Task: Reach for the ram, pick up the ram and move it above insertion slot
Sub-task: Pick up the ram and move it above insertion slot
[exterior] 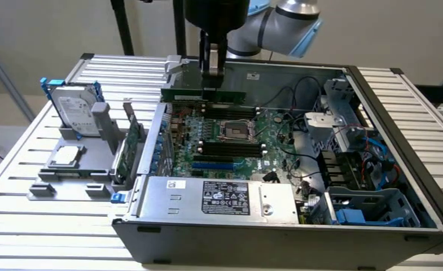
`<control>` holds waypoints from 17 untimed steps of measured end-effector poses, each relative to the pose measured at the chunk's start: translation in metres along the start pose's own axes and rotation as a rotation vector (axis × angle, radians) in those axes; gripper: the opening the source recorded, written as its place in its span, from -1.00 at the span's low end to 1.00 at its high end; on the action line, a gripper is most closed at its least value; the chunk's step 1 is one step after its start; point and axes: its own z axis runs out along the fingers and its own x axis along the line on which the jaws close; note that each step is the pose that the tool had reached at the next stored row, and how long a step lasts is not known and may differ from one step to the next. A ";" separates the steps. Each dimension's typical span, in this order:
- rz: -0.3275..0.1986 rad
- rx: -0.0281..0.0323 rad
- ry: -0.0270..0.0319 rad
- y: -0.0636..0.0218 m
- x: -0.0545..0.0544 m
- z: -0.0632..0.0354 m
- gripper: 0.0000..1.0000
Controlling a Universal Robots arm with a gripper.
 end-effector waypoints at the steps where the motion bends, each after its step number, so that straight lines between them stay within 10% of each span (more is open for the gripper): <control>1: 0.000 0.0000 0.0000 -0.0033 -0.001 0.0000 -0.73; 17: 0.000 0.0000 0.0000 -0.0465 -0.032 0.0011 -0.73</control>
